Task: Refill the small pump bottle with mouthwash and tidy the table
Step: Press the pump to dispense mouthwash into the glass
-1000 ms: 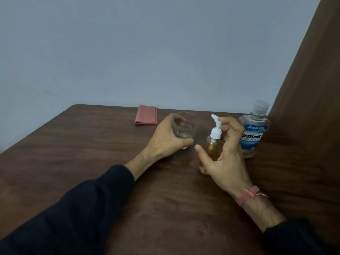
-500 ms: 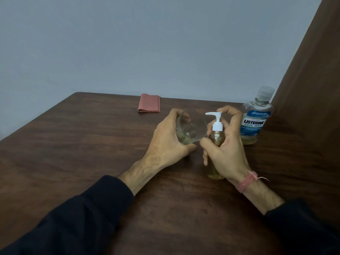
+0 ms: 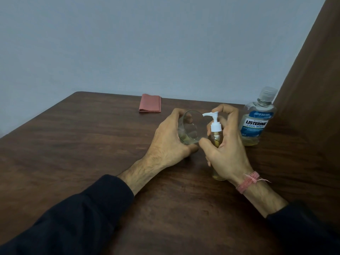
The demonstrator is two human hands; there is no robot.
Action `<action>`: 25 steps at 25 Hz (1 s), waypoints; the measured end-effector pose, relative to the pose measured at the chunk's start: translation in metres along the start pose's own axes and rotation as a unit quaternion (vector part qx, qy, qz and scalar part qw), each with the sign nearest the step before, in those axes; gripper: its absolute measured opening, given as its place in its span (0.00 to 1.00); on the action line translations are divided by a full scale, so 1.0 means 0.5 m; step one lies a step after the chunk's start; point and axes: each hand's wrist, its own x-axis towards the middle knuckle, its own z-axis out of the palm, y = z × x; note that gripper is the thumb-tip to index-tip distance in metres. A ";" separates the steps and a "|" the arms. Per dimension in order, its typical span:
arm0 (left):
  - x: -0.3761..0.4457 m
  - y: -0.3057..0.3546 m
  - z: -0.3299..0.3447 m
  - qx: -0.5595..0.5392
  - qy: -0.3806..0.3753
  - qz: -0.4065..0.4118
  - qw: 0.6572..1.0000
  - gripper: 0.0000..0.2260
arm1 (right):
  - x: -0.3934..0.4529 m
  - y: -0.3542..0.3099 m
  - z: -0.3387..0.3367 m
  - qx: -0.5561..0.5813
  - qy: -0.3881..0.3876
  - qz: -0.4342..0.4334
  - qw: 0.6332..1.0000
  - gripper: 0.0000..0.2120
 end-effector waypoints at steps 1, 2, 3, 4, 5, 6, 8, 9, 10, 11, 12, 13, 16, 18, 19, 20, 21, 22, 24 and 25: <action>0.000 -0.001 0.000 -0.001 0.000 0.001 1.000 0.31 | 0.000 0.000 0.001 -0.007 0.001 -0.001 1.000 0.30; -0.001 -0.002 0.001 -0.002 0.003 0.002 1.000 0.31 | 0.001 0.000 0.000 -0.015 0.002 -0.005 1.000 0.29; -0.001 -0.002 0.002 -0.003 0.006 0.003 1.000 0.32 | 0.001 0.000 0.000 -0.022 0.006 -0.010 1.000 0.28; -0.001 -0.002 0.002 -0.004 0.009 0.003 1.000 0.32 | 0.001 0.000 0.000 -0.028 0.011 -0.013 0.999 0.27; 0.000 -0.001 0.003 -0.003 0.011 0.003 1.000 0.32 | 0.002 -0.001 0.000 -0.035 0.017 -0.016 0.999 0.27; 0.001 -0.001 0.003 0.000 0.012 0.003 1.000 0.32 | 0.002 -0.001 -0.001 -0.043 0.020 -0.019 0.999 0.28; 0.002 -0.002 0.004 0.007 0.016 0.000 1.000 0.33 | 0.003 0.000 -0.002 -0.055 0.018 -0.024 0.998 0.27; 0.002 -0.003 0.004 0.009 0.019 -0.004 1.000 0.34 | 0.004 0.001 -0.002 -0.052 0.015 -0.023 0.998 0.28; 0.002 -0.003 0.003 0.012 0.022 -0.010 1.000 0.34 | 0.005 0.002 -0.002 -0.045 0.012 -0.024 0.999 0.28; 0.002 -0.004 0.002 0.012 0.026 -0.015 0.999 0.35 | 0.005 0.003 -0.002 -0.039 0.006 -0.027 0.999 0.28; 0.003 -0.005 0.001 0.012 0.029 -0.019 0.999 0.35 | 0.006 0.004 -0.002 -0.038 0.000 -0.033 0.999 0.28; 0.003 -0.006 0.000 0.014 0.031 -0.022 0.999 0.35 | 0.006 0.004 -0.001 -0.040 -0.008 -0.041 0.998 0.27; 0.002 -0.003 -0.003 0.023 0.021 -0.017 0.999 0.34 | 0.005 0.002 0.001 -0.048 -0.036 -0.074 0.995 0.29; 0.001 0.003 -0.003 0.033 -0.007 -0.003 0.999 0.33 | 0.004 0.002 0.001 -0.057 -0.052 -0.084 0.993 0.30; 0.001 0.005 -0.003 0.048 -0.020 0.007 0.999 0.33 | 0.004 0.003 0.002 -0.065 -0.055 -0.086 0.993 0.30; 0.001 0.005 -0.002 0.060 -0.029 0.015 0.998 0.33 | 0.005 0.004 0.002 -0.075 -0.053 -0.087 0.992 0.30; 0.001 0.004 -0.002 0.063 -0.033 0.018 0.997 0.34 | 0.006 0.006 0.001 -0.081 -0.047 -0.086 0.992 0.29; 0.001 0.003 -0.002 0.056 -0.033 0.016 0.998 0.34 | 0.008 0.008 0.000 -0.084 -0.038 -0.083 0.992 0.30; 0.000 0.002 -0.003 0.038 -0.026 0.007 0.999 0.34 | 0.010 0.010 -0.004 -0.086 -0.025 -0.081 0.993 0.29; -0.001 0.001 -0.004 0.033 -0.022 0.005 0.999 0.34 | 0.011 0.012 -0.005 -0.090 -0.022 -0.081 0.992 0.28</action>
